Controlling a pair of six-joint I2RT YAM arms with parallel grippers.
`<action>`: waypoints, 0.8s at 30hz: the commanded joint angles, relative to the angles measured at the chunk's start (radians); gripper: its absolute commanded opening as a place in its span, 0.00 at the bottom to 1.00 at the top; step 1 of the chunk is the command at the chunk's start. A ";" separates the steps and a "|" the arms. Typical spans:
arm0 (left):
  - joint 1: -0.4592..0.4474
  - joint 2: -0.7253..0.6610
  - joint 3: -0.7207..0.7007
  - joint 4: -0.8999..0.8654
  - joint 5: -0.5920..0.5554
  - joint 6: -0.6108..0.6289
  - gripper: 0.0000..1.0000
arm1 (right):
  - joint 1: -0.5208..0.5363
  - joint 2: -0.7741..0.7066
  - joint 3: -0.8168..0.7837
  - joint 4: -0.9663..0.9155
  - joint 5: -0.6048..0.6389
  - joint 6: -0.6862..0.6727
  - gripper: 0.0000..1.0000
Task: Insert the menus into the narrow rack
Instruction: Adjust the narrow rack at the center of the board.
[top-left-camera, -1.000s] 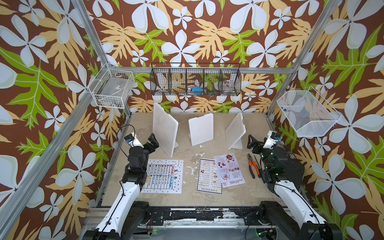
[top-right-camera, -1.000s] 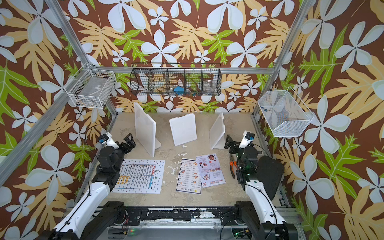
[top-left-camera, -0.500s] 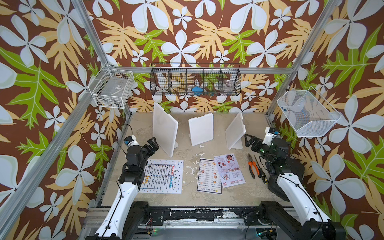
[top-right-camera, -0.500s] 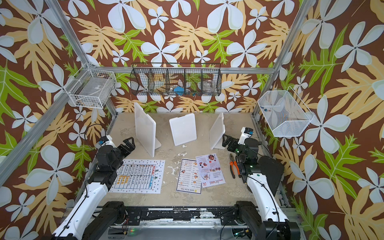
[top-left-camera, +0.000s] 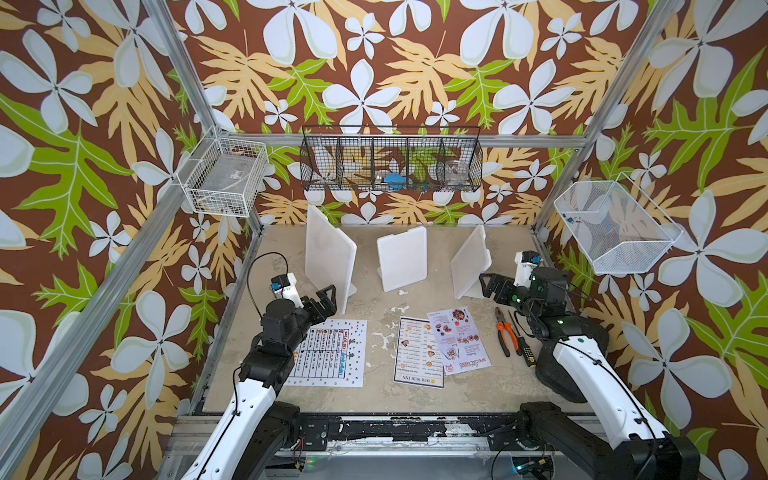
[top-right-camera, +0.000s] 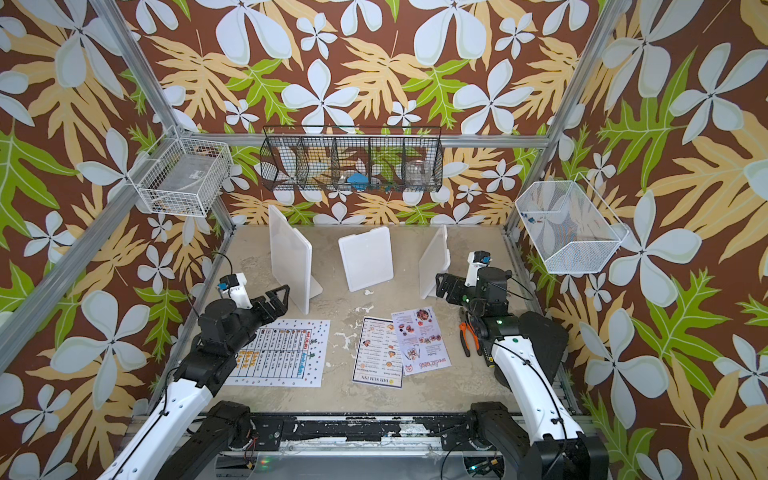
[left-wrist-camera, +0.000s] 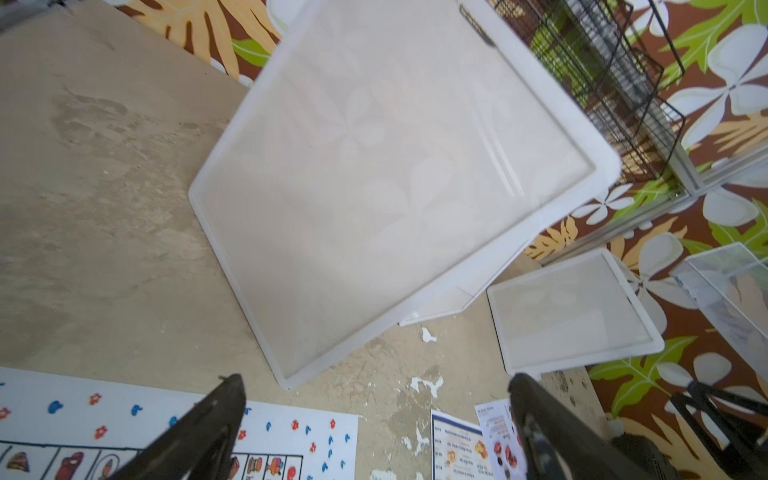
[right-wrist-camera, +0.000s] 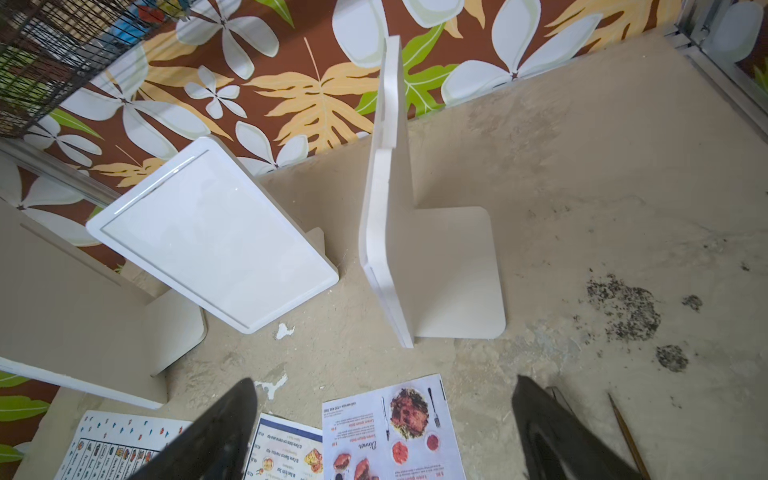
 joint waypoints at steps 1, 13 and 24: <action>-0.079 0.006 -0.009 -0.015 -0.051 -0.012 1.00 | 0.000 0.026 0.023 -0.031 0.042 -0.015 0.94; -0.269 0.091 -0.074 0.094 -0.051 0.002 0.98 | 0.015 0.203 0.219 -0.096 0.063 -0.059 0.82; -0.269 0.261 -0.068 0.246 0.047 0.062 0.74 | 0.305 0.257 0.378 -0.085 0.217 -0.214 0.80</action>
